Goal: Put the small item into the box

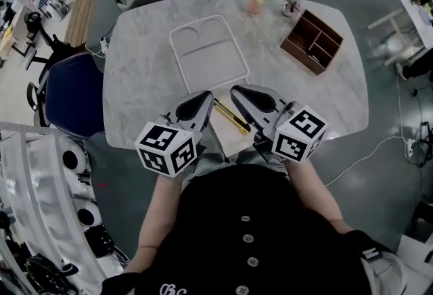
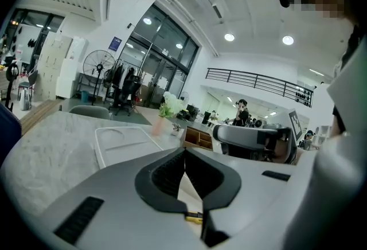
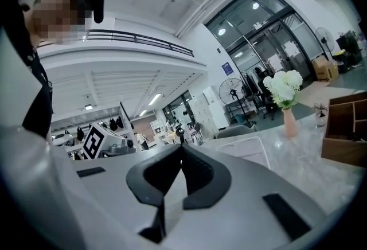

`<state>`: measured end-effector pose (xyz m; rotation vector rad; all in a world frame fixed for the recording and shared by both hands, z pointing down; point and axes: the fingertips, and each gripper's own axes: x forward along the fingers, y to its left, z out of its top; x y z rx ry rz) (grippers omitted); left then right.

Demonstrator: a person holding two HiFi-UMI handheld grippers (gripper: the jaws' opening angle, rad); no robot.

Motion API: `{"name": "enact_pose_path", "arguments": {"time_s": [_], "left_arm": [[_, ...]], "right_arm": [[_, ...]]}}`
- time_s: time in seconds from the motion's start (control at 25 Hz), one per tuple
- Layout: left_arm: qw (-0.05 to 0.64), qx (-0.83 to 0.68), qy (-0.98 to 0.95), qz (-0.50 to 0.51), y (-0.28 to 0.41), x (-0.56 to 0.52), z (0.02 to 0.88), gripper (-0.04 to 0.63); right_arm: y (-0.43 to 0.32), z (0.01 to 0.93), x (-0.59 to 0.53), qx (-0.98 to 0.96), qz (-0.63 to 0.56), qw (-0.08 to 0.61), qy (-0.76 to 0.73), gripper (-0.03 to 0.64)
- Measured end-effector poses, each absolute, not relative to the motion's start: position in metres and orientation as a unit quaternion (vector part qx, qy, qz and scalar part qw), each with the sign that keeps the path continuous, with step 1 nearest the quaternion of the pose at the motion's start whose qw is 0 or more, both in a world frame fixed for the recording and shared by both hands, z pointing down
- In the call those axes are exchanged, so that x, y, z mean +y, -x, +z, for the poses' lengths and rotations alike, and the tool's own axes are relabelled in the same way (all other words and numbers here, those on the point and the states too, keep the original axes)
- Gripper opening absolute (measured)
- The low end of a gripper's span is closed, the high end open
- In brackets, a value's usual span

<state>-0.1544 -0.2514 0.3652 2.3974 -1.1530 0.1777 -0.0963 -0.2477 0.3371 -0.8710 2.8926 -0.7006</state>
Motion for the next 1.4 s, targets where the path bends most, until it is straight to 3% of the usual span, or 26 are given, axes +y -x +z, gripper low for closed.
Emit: {"name": "enact_pose_path", "arguments": {"time_s": [1.4], "left_arm": [[0.274, -0.413, -0.863, 0.098, 0.145, -0.242, 0.402, 0.018]], "right_arm": [[0.097, 0.373, -0.243, 0.927, -0.250, -0.021, 0.278, 0.005]]}}
